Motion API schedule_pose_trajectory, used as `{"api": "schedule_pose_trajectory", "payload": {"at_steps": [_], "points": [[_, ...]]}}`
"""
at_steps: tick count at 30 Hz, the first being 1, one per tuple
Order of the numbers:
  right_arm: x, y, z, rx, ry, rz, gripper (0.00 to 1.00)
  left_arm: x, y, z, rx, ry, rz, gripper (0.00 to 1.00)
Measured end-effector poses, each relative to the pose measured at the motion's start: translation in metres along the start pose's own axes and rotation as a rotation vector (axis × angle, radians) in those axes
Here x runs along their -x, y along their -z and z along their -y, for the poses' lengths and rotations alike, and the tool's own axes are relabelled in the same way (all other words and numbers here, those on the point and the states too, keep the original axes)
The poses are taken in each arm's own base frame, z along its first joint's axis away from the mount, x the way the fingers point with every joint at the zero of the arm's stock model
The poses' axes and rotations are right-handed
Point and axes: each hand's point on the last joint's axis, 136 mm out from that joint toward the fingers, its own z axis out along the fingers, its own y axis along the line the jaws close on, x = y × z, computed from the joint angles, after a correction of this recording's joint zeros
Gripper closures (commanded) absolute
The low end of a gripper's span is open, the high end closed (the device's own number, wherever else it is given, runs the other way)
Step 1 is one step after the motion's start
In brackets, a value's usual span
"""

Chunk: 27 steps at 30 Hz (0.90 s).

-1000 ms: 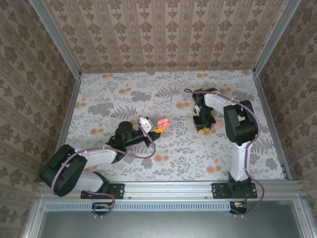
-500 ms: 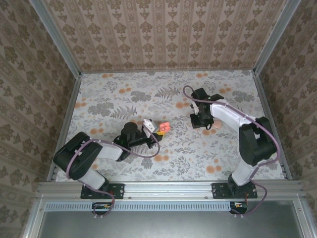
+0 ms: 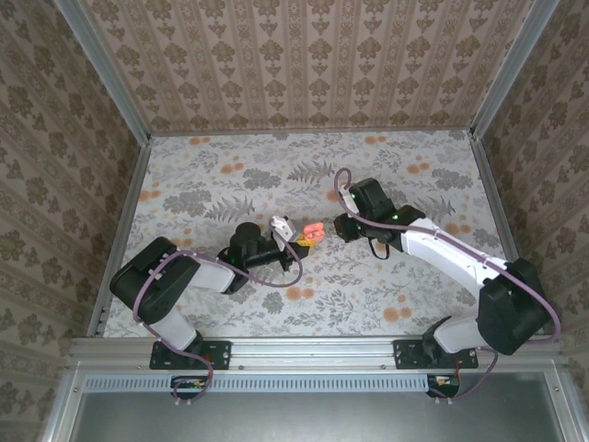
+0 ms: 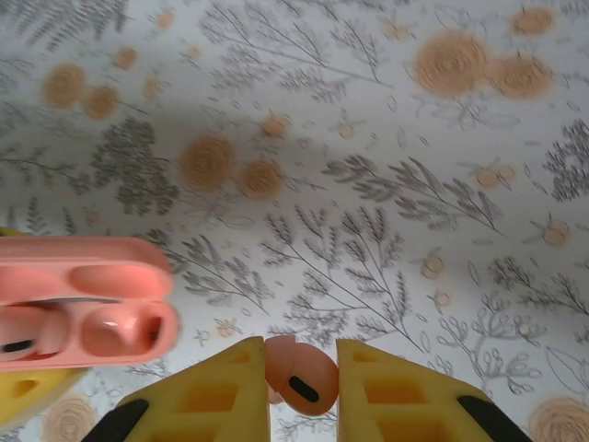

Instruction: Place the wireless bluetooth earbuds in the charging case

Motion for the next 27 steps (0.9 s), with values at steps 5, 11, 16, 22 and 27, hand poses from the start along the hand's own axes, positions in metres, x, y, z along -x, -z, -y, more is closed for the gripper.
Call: {"api": "schedule_pose_trajectory", "payload": {"at_steps": [5, 11, 16, 22, 27], "points": [[0.016, 0.012, -0.021, 0.047, 0.063, 0.106, 0.81, 0.002, 0.0, 0.002, -0.012, 0.006, 0.006, 0.88], [0.024, 0.015, -0.039, 0.081, 0.142, 0.156, 0.81, 0.008, -0.003, 0.002, -0.019, 0.012, 0.019, 0.88], [0.022, 0.016, -0.046, 0.089, 0.192, 0.158, 0.81, 0.009, -0.003, 0.002, -0.023, 0.016, 0.021, 0.88], [0.021, 0.015, -0.047, 0.076, 0.234, 0.157, 0.82, 0.009, -0.003, 0.002, -0.023, 0.022, 0.021, 0.87], [0.015, 0.01, -0.048, 0.065, 0.266, 0.136, 0.82, 0.01, -0.003, 0.002, -0.023, 0.022, 0.023, 0.88]]}}
